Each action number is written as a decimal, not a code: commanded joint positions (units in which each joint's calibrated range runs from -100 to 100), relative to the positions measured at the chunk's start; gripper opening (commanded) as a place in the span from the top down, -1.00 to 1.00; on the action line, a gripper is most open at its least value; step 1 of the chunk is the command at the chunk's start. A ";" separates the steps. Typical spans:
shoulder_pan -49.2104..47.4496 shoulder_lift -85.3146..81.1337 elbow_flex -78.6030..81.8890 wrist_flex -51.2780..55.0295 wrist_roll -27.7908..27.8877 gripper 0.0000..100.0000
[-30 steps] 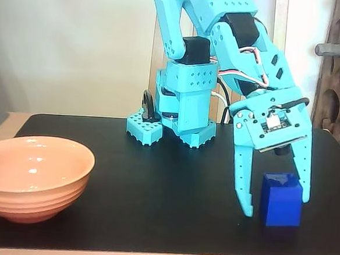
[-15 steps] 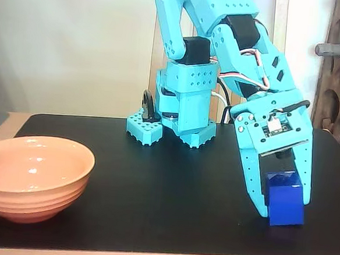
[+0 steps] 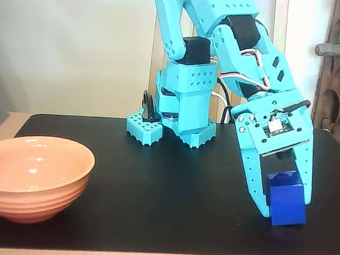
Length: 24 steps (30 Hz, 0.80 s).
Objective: Place the blue cube in the orange bowl.
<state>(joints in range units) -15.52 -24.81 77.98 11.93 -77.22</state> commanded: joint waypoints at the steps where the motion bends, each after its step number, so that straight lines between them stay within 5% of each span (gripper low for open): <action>1: 2.18 -2.16 -1.84 -0.96 -0.47 0.62; 24: 8.20 -18.35 -3.84 -4.53 -0.42 0.63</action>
<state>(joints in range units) -8.86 -37.72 78.25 9.64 -77.22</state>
